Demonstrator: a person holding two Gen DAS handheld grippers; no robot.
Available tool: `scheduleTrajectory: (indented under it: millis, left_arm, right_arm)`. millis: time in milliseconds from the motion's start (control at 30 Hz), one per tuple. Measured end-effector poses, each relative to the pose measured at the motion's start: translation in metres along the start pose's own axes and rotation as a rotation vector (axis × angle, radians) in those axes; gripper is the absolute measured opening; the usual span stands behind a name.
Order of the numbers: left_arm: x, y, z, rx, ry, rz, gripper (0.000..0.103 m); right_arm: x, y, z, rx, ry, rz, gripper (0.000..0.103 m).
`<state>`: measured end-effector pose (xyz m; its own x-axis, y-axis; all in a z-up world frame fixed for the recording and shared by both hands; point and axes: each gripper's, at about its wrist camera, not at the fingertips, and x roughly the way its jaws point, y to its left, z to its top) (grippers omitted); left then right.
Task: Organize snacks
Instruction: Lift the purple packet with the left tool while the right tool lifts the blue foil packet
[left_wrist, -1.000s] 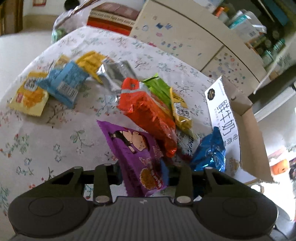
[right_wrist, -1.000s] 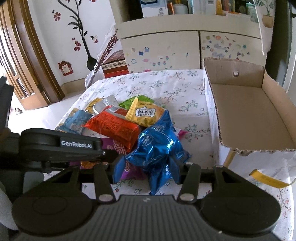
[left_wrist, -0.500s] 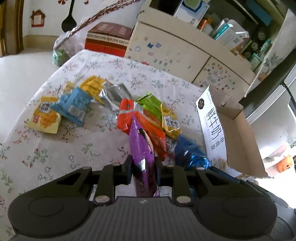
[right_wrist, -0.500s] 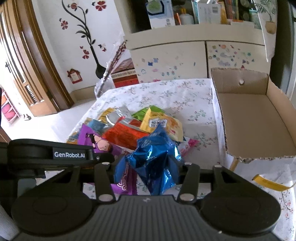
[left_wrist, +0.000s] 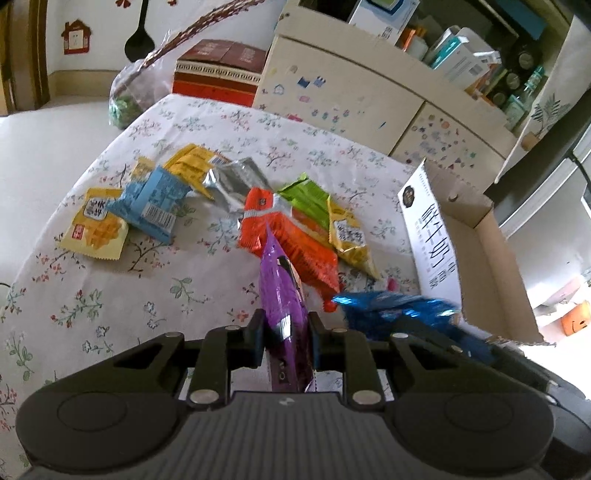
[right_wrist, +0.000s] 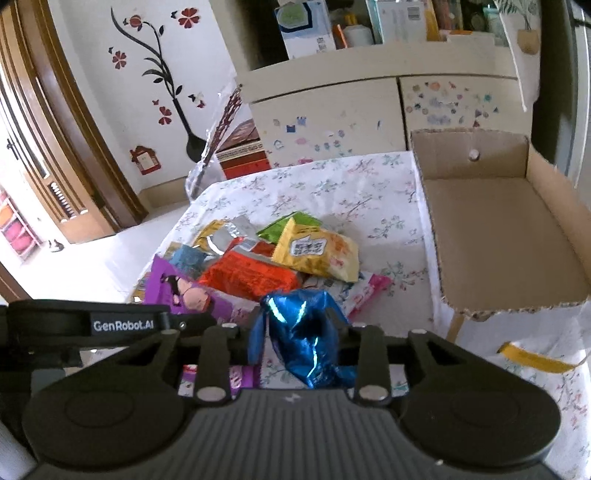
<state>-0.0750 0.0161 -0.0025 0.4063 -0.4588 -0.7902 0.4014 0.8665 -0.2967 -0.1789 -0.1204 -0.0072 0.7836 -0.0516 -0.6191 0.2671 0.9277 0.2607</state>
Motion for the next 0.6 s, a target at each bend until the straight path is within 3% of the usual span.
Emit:
scheduleTrajectory:
  millis: [33, 100, 333, 500, 600]
  left_arm:
    - [0.001, 0.001, 0.000, -0.006, 0.007, -0.001, 0.026]
    - [0.003, 0.003, -0.001, -0.017, 0.014, -0.001, 0.027]
    - [0.011, 0.004, -0.003, -0.008, 0.026, -0.001, 0.028]
    - [0.024, 0.010, -0.007, -0.032, 0.069, 0.018, 0.039]
    - [0.032, 0.019, -0.008, -0.088, 0.079, -0.010, 0.043]
  right_arm:
    - [0.001, 0.002, -0.001, -0.017, -0.003, -0.012, 0.064]
    - [0.004, 0.003, -0.003, -0.033, 0.004, -0.057, 0.075]
    - [0.020, -0.010, -0.008, 0.001, 0.032, -0.075, 0.076]
    - [0.036, -0.020, -0.016, 0.068, 0.073, -0.095, 0.076]
    - [0.042, -0.029, -0.019, 0.136, 0.087, -0.089, 0.076]
